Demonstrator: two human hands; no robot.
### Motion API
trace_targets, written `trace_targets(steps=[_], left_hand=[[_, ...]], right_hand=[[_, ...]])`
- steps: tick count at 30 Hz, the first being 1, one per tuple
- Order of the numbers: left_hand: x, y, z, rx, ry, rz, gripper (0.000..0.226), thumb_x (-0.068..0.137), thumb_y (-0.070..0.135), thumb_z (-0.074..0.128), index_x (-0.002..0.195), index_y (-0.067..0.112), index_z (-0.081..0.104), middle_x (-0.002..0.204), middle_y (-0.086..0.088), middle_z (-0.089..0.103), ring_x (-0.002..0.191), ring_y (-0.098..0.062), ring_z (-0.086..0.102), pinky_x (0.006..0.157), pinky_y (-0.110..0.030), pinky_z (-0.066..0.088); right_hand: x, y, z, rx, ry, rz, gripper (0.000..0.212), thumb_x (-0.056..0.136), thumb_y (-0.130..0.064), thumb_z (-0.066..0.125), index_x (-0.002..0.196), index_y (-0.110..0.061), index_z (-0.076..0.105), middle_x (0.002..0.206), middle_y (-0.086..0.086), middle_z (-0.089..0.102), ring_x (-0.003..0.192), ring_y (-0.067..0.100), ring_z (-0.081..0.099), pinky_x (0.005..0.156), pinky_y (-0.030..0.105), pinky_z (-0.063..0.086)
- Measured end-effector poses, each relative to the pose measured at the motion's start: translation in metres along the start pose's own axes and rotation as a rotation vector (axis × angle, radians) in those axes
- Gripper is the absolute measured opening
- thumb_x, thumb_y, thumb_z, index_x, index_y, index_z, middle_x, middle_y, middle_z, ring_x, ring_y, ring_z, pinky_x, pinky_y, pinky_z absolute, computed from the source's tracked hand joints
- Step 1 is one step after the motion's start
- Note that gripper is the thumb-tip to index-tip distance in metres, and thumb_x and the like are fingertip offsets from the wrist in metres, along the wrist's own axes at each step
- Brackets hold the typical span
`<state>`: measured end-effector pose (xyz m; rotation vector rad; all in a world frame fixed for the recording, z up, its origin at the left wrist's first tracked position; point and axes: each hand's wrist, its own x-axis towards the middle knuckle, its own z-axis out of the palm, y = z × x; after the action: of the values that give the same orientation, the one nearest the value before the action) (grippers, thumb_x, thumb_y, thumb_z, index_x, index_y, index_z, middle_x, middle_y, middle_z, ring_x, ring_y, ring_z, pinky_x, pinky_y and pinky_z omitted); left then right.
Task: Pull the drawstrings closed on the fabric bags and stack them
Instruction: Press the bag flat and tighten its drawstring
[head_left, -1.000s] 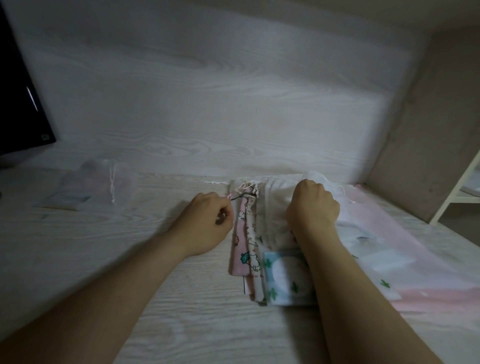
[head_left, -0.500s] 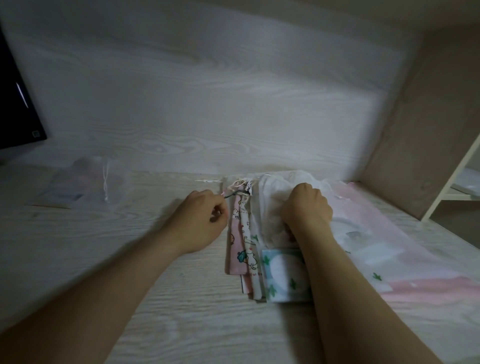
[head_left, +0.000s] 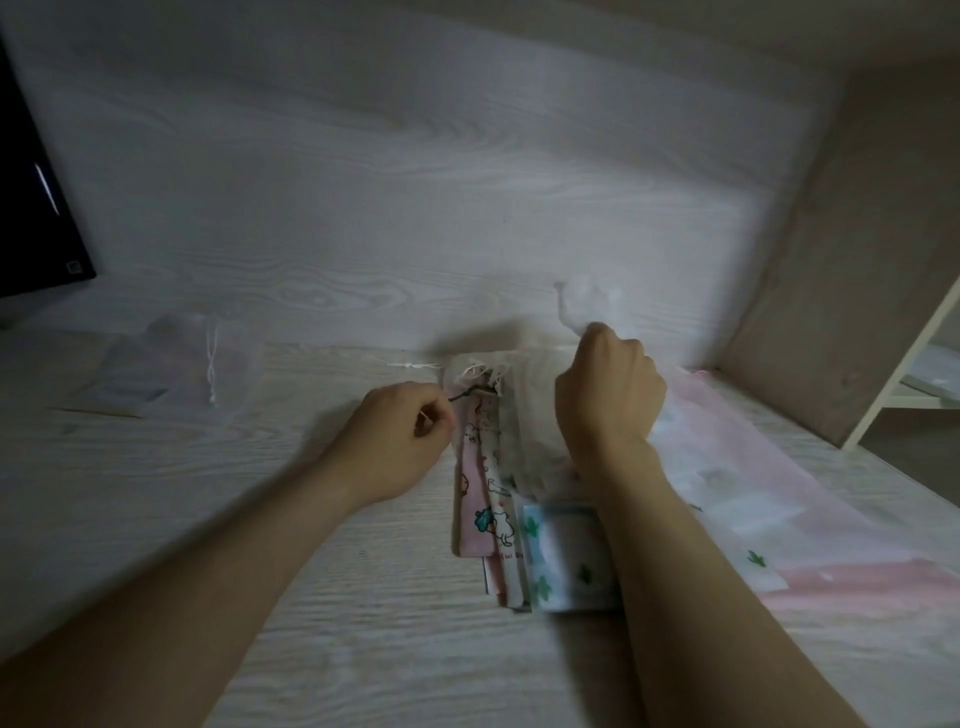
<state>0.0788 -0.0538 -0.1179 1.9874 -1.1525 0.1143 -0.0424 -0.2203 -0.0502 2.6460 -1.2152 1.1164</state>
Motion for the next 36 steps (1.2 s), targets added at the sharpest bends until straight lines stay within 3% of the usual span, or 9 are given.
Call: trace_targets(steps=[3,6,10,14,17,21,26,33,36], left_hand=[[0.003,0.002,-0.007,-0.092,0.133,-0.075,0.021,0.107,0.019,0.056,0.094,0.023,0.073,0.098,0.010,0.075,0.087,-0.006,0.070,0.075,-0.027,0.055],[0.005,-0.004,-0.014,-0.182,0.329,-0.137,0.014,0.105,0.014,0.056,0.110,0.019,0.068,0.102,0.005,0.073,0.087,-0.014,0.072,0.083,-0.038,0.060],[0.010,-0.009,-0.027,-0.255,0.495,-0.222,0.054,0.096,0.003,0.066,0.144,0.015,0.044,0.118,0.000,0.063,0.088,-0.018,0.067,0.078,-0.033,0.055],[0.008,-0.019,-0.049,-0.224,0.495,-0.127,0.084,0.088,-0.008,0.062,0.156,0.027,0.025,0.132,-0.011,0.059,0.106,-0.021,0.066,0.090,-0.031,0.057],[0.003,-0.020,-0.062,-0.096,0.433,-0.076,0.084,0.084,-0.009,0.060,0.152,0.031,0.033,0.133,-0.007,0.048,0.105,-0.018,0.059,0.087,-0.025,0.049],[0.001,-0.027,-0.072,0.080,0.319,0.004,0.023,0.084,-0.001,0.063,0.098,0.017,0.067,0.112,0.000,0.050,0.094,-0.013,0.057,0.082,-0.019,0.044],[-0.010,-0.035,-0.083,0.139,0.299,0.034,0.017,0.085,0.022,0.056,0.070,0.020,0.049,0.079,0.009,0.049,0.074,-0.008,0.051,0.065,-0.026,0.036],[-0.026,-0.049,-0.083,0.077,0.482,-0.192,0.021,0.088,0.015,0.069,0.068,0.013,0.062,0.057,0.003,0.065,0.061,-0.017,0.066,0.061,-0.033,0.052],[-0.026,-0.044,-0.078,-0.018,0.470,-0.275,0.010,0.084,0.012,0.071,0.074,0.014,0.071,0.066,0.002,0.071,0.070,-0.017,0.069,0.061,-0.022,0.047]], right_hand=[[-0.008,-0.022,-0.001,0.100,0.132,-0.236,0.045,0.083,0.007,0.047,0.123,-0.012,0.058,0.068,0.002,0.047,0.062,0.030,0.041,0.050,0.030,0.021],[-0.021,-0.043,0.003,0.258,0.150,-0.481,0.045,0.076,0.010,0.053,0.116,-0.010,0.060,0.066,-0.002,0.045,0.052,0.029,0.038,0.047,0.027,0.013],[-0.033,-0.060,0.014,0.495,-0.001,-0.665,0.036,0.074,0.006,0.047,0.104,-0.011,0.055,0.077,0.005,0.058,0.067,0.033,0.051,0.054,0.038,0.035],[-0.038,-0.068,0.022,0.481,-0.045,-0.768,0.030,0.064,-0.002,0.047,0.089,-0.018,0.048,0.077,0.005,0.058,0.078,0.033,0.050,0.065,0.037,0.030],[-0.037,-0.067,0.030,0.467,-0.038,-0.741,0.017,0.069,-0.008,0.056,0.082,-0.017,0.053,0.090,0.008,0.057,0.085,0.035,0.051,0.065,0.040,0.040],[-0.039,-0.070,0.030,0.348,-0.120,-0.569,0.013,0.084,-0.007,0.060,0.093,-0.015,0.064,0.097,0.009,0.058,0.087,0.038,0.059,0.065,0.042,0.049],[-0.045,-0.084,0.033,0.219,-0.182,-0.362,0.018,0.091,-0.021,0.060,0.108,-0.018,0.053,0.092,0.011,0.069,0.086,0.039,0.065,0.063,0.039,0.048],[-0.052,-0.096,0.038,1.006,-0.387,-0.124,0.033,0.094,-0.006,0.048,0.124,-0.020,0.046,0.091,0.007,0.072,0.081,0.027,0.074,0.082,0.052,0.058],[-0.054,-0.099,0.032,1.204,-0.487,0.012,0.022,0.105,-0.038,0.049,0.120,-0.023,0.055,0.099,0.007,0.073,0.082,0.023,0.075,0.081,0.048,0.061]])
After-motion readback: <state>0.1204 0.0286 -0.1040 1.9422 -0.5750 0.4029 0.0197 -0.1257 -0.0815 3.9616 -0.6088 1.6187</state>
